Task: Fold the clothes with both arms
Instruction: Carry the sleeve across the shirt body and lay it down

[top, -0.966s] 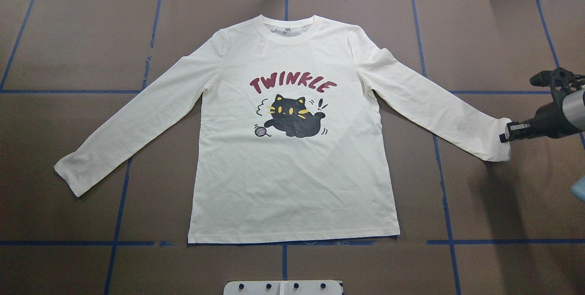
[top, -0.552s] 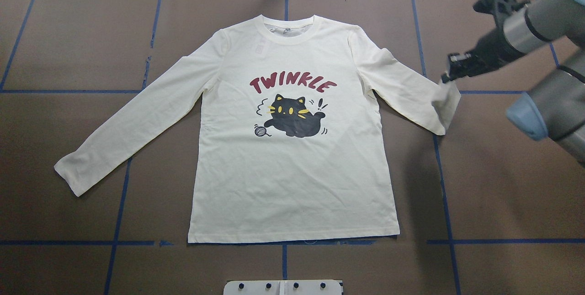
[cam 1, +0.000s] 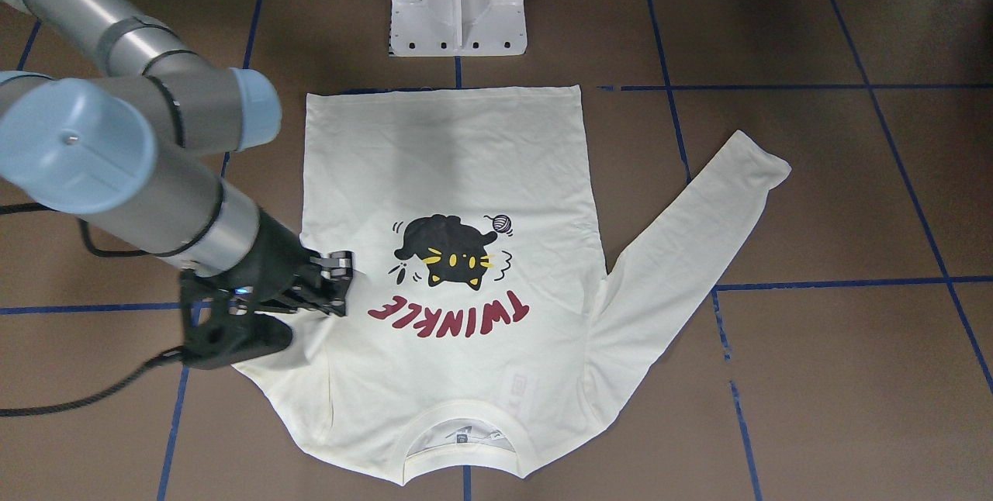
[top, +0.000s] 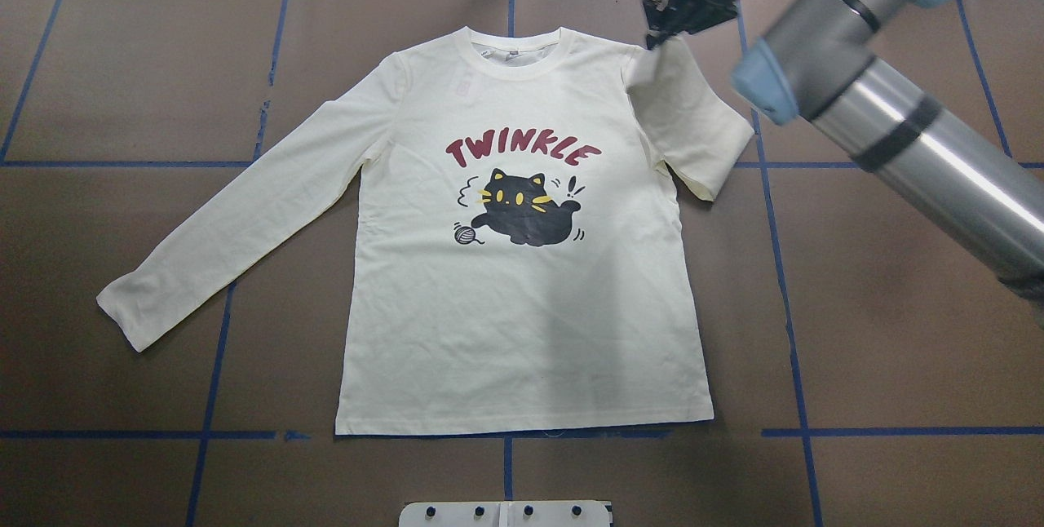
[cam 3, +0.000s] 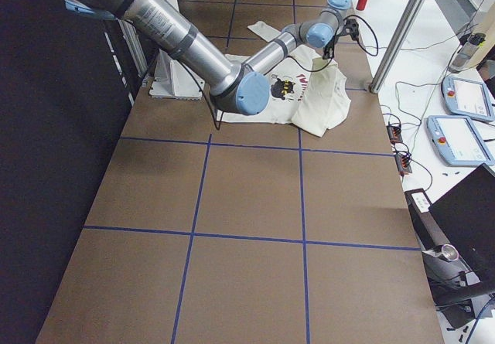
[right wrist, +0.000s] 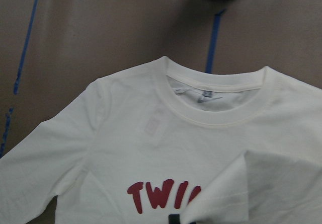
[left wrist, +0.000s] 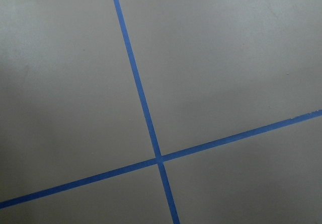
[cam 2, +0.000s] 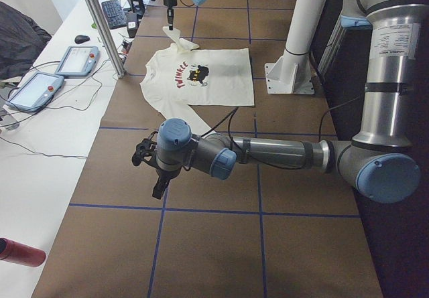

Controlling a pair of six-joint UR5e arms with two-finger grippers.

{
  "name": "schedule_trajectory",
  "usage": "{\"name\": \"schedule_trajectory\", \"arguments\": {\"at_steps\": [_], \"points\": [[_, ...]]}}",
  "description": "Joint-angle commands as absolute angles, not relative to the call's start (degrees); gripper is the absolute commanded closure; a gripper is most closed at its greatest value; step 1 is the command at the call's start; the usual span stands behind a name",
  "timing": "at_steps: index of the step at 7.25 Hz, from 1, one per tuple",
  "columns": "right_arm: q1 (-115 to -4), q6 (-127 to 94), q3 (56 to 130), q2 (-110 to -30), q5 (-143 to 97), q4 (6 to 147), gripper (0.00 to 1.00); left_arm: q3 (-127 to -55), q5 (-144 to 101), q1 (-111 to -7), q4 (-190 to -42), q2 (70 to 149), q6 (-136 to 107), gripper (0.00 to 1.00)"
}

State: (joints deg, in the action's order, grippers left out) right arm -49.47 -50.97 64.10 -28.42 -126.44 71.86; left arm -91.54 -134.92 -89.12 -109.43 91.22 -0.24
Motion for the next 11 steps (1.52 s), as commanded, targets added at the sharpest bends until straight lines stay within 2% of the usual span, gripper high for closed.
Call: {"name": "schedule_trajectory", "arguments": {"at_steps": [1,7,8,9,11], "points": [[-39.05,-52.03,55.22,-23.55,-114.38,64.54,1.00,-90.19,-134.91,-89.03,-109.42,92.10,-0.18,0.00],[-35.95,-52.47,51.87,-22.07,-110.22,54.08,1.00,-89.74,-134.91,-89.03,-109.34,92.55,-0.26,0.00],[-35.69,-56.56,51.68,-21.89,-109.95,51.09,0.43,-89.04,-134.91,-89.03,-109.42,93.24,-0.26,0.00],[-33.94,-59.39,51.59,-21.88,-107.78,46.02,0.00,-87.82,-134.91,-89.03,-110.38,93.86,-0.18,0.00],[-31.73,-60.47,51.16,-22.23,-104.07,45.17,0.00,-86.23,-134.91,-89.03,-113.19,93.87,-0.18,0.00]]}}
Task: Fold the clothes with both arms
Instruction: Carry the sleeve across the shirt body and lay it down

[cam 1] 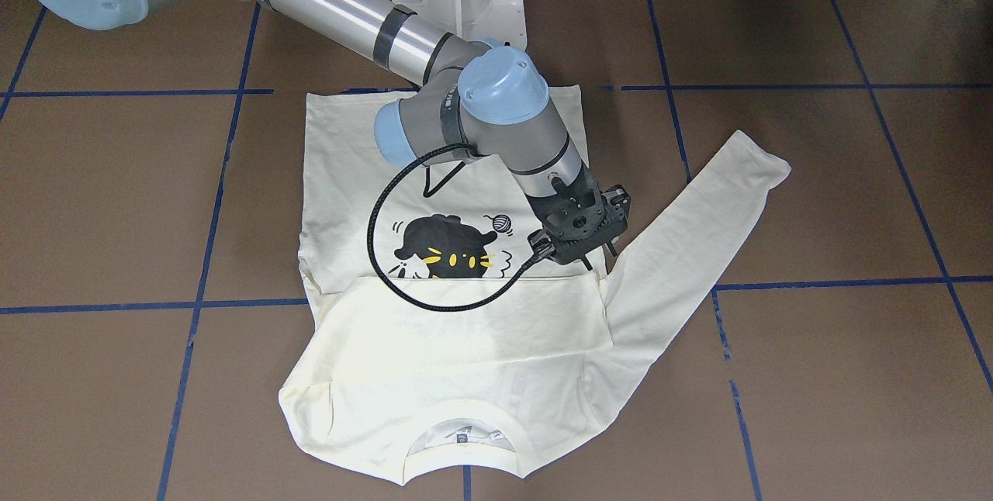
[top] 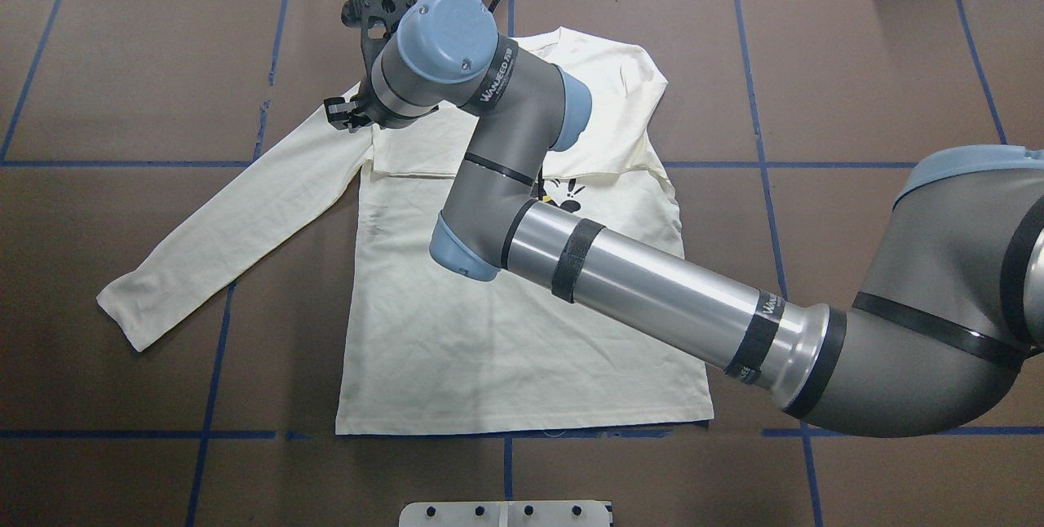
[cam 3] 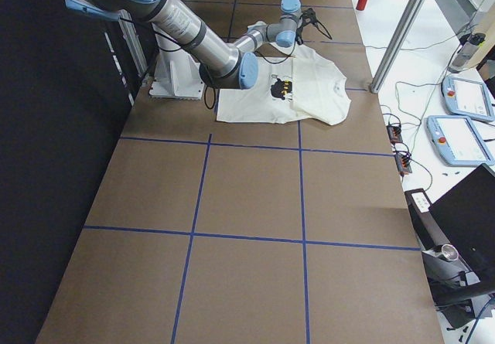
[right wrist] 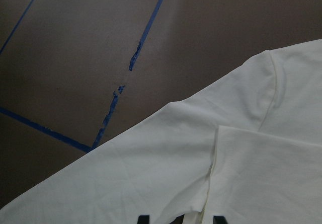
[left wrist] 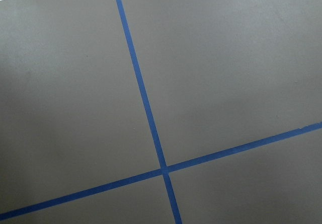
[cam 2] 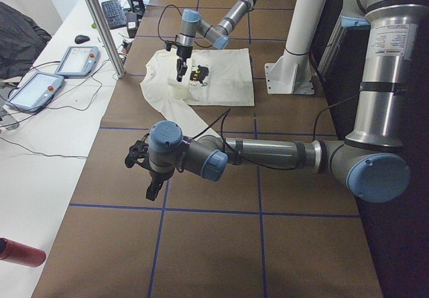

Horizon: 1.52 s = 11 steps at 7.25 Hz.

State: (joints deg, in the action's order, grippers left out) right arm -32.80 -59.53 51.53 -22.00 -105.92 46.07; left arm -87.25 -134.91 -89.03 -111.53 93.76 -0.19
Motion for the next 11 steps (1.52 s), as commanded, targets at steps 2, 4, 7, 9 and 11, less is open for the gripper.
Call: {"name": "schedule_trajectory", "arguments": {"at_steps": [2,4,7,9,11], "points": [[-31.73,-66.32,51.59,-22.06,-104.15,48.75,0.00,-85.17,-134.91,-88.95,-114.87,93.95,-1.74,0.00],[-32.25,-66.36,59.72,-22.67,-105.02,66.34,0.00,-85.78,-131.60,-82.14,-124.12,93.52,-19.41,0.00],[-39.53,-65.22,75.96,-31.95,-114.68,87.65,0.00,-96.09,-118.16,-68.42,-129.46,87.67,-45.79,0.00],[-43.92,-53.41,89.24,-41.97,-115.22,99.08,0.00,-106.14,-115.67,-58.84,-129.29,81.84,-63.90,0.00],[-49.37,-44.43,99.53,-53.90,-119.60,101.86,0.00,-108.09,-105.35,-46.38,-129.11,81.65,-80.27,0.00]]}}
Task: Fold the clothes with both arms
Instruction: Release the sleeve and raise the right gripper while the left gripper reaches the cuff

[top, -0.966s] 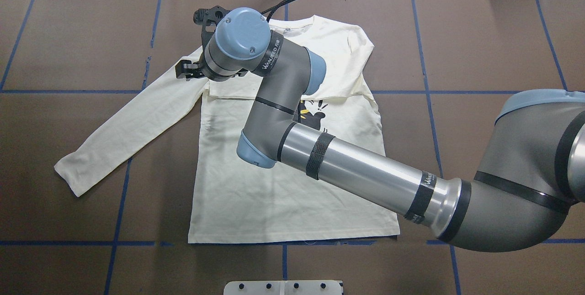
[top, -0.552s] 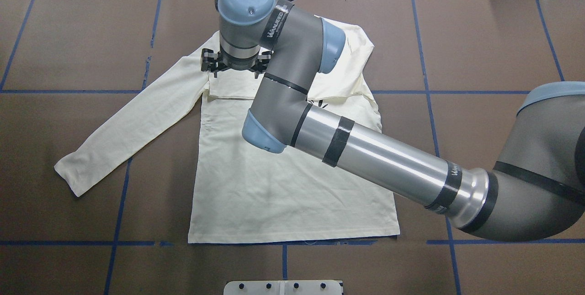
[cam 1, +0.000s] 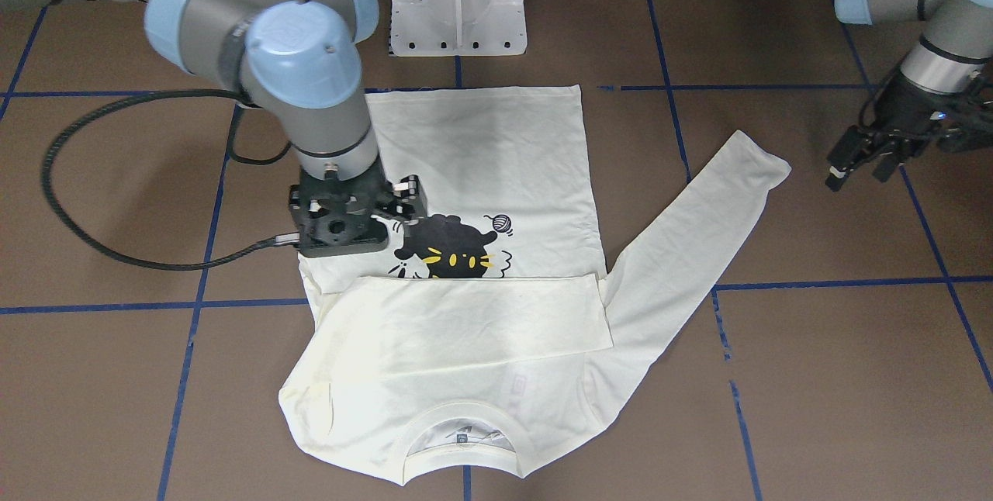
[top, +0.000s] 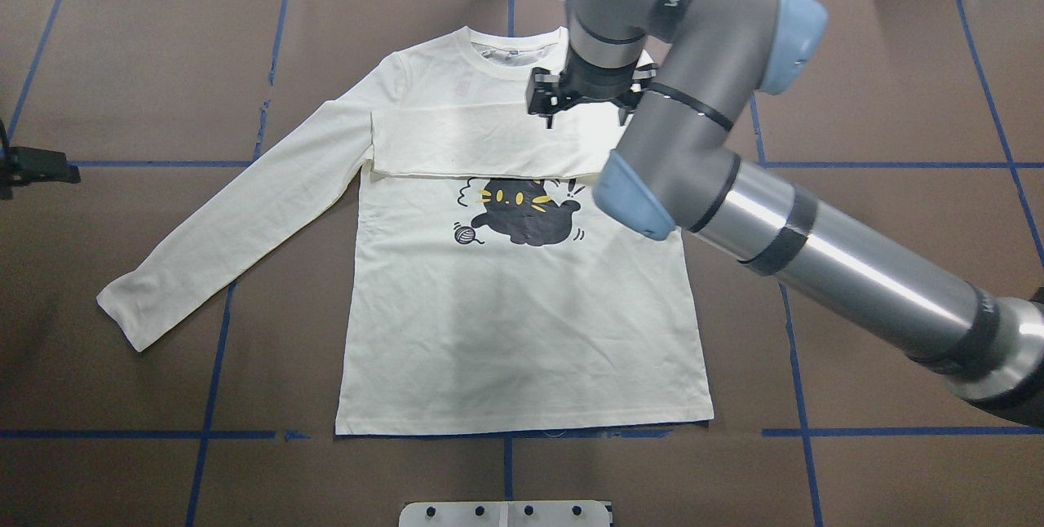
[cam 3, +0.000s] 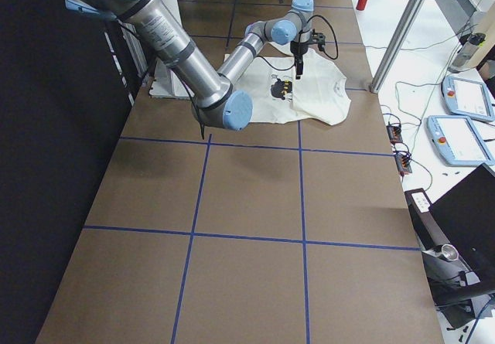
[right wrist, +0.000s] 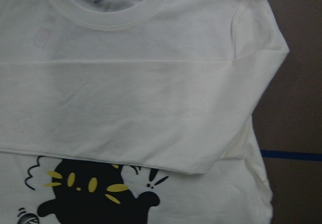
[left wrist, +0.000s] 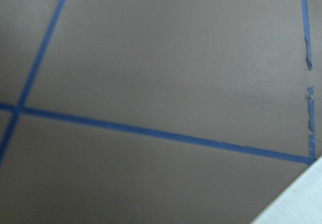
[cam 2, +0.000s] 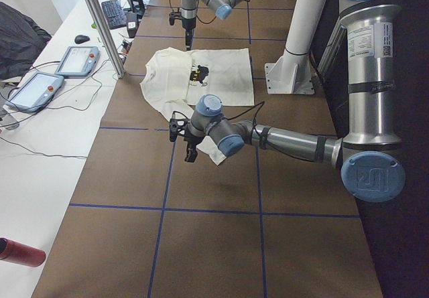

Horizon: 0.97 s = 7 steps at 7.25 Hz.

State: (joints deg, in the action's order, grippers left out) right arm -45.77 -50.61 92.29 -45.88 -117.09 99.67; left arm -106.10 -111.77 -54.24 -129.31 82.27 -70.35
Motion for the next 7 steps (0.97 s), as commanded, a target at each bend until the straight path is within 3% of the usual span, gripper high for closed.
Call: {"name": "schedule_trajectory", "arguments": {"at_steps": [1,7], "points": [[-51.48,-41.34,102.10,-57.88,-122.06,101.87,0.00,-108.19,-104.25,-43.45,-129.11,81.22,-83.64,0.00],[-51.86,-41.66,103.36,-61.17,-123.05,101.25,0.00,-106.35,-100.46,-34.99,-128.76,78.57,-88.84,0.00]]}}
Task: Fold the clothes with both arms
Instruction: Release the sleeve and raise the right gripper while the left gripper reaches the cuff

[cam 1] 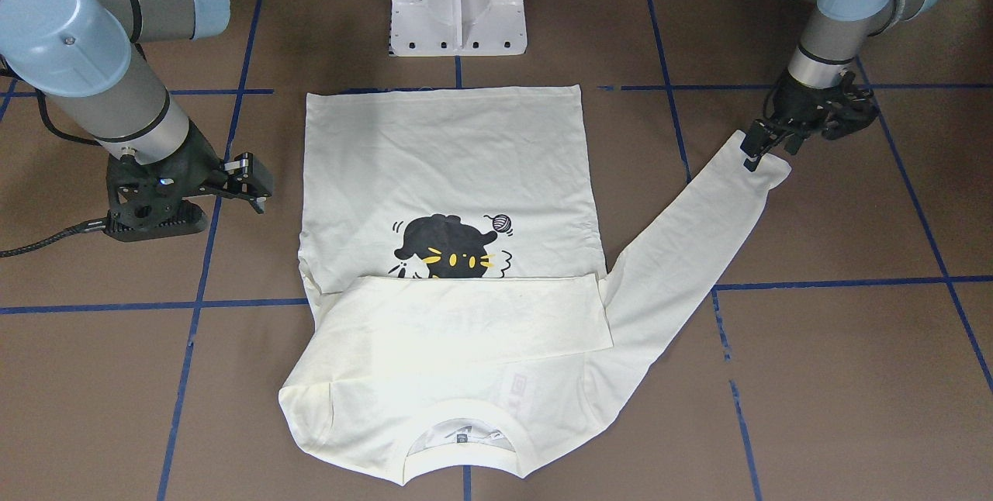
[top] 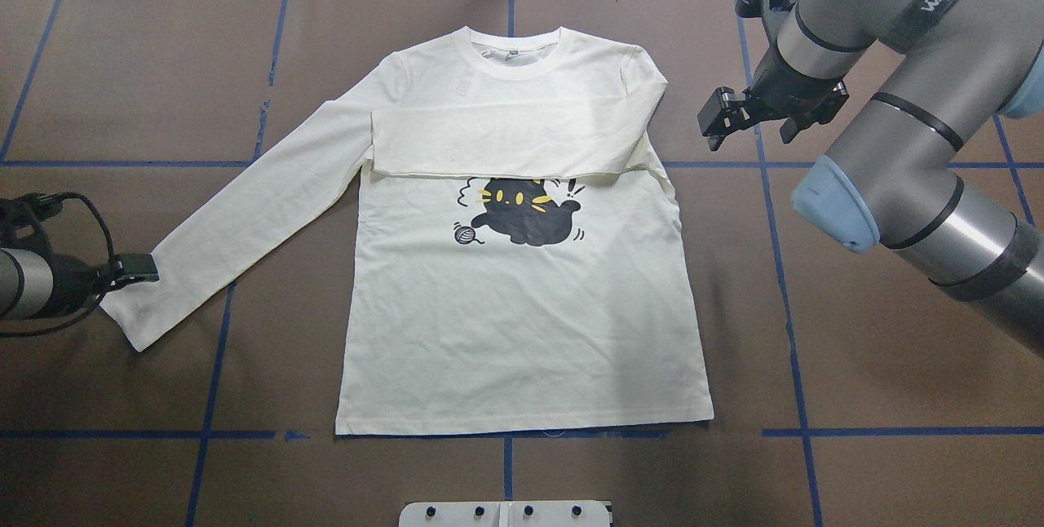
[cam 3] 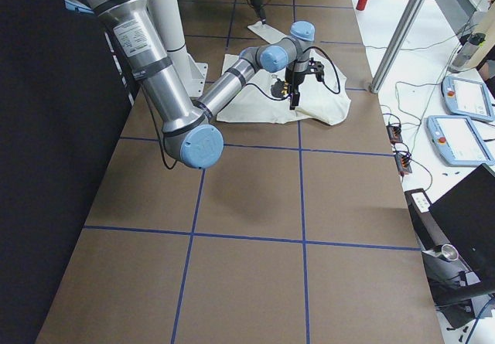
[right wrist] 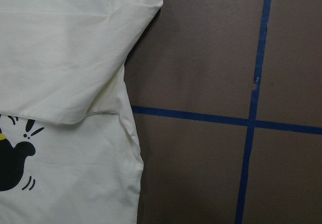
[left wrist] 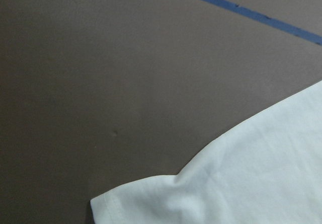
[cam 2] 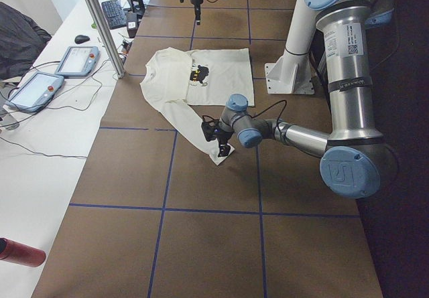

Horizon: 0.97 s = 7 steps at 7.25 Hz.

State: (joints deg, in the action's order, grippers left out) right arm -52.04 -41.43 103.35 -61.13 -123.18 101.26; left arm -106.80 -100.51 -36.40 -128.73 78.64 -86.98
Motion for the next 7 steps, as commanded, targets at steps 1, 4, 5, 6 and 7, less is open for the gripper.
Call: {"name": "schedule_trajectory", "arguments": {"at_steps": [1,4,5,6,7], "points": [[-51.77,-41.83,103.45,-61.08,-123.05,101.25,0.00,-105.65,-100.46,-34.89,-128.85,78.49,-88.86,0.00],[-51.51,-42.01,103.53,-61.00,-123.05,101.25,0.00,-104.59,-99.68,-34.72,-128.94,78.05,-88.77,0.01],[-51.50,-42.01,103.54,-61.00,-123.05,101.25,0.00,-104.42,-99.67,-34.37,-128.94,78.05,-88.77,0.02],[-51.50,-42.01,103.45,-61.00,-123.05,101.25,0.00,-104.41,-99.67,-34.10,-128.85,78.05,-88.77,0.03],[-51.42,-42.01,103.45,-61.00,-123.05,101.25,0.00,-104.41,-99.67,-34.01,-128.85,78.05,-88.94,0.10]]}}
